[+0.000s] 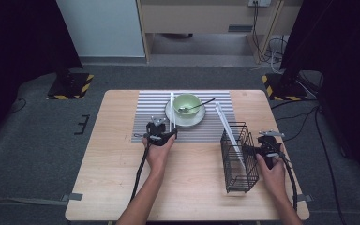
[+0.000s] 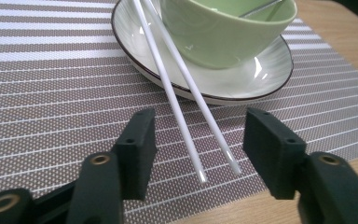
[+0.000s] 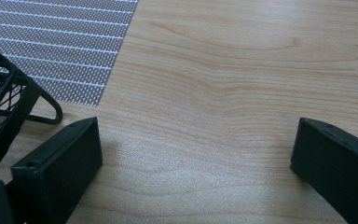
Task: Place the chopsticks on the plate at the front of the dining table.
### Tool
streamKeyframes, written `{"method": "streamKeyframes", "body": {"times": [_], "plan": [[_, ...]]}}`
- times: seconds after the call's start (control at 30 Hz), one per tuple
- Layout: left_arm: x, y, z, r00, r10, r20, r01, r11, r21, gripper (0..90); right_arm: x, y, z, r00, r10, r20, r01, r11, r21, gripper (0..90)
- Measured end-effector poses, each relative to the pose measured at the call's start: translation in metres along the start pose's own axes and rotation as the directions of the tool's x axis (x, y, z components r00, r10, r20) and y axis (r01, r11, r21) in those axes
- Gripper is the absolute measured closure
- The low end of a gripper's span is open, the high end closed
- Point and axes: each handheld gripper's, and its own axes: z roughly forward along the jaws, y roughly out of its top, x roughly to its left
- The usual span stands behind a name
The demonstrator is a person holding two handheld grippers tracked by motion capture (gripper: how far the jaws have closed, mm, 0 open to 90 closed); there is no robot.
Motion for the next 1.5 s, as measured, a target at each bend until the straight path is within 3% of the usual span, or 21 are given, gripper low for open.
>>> {"method": "streamKeyframes", "body": {"times": [0.17,0.6,1.07,1.5], "plan": [[-0.004,0.0,0.008,0.999,0.041,-0.019,-0.041,0.999,0.017,37.9,0.0,0.0,0.0,1.0,0.0,0.0,0.0,1.0,0.0,2.0],[-0.005,0.002,0.017,0.9975,0.05,-0.05,-0.048,0.9984,0.028,44.3,0.0,0.0,0.0,1.0,0.0,0.0,0.0,1.0,0.0,2.1],[-0.006,0.0,0.017,0.9974,0.06,-0.04,-0.06,0.9981,0.013,71.4,0.0,0.0,0.0,1.0,0.0,0.0,0.0,1.0,0.0,2.0],[-0.004,0.0,0.016,0.9979,0.056,-0.031,-0.056,0.9984,0.008,74.0,0.0,0.0,0.0,1.0,0.0,0.0,0.0,1.0,-0.001,2.0]]}}
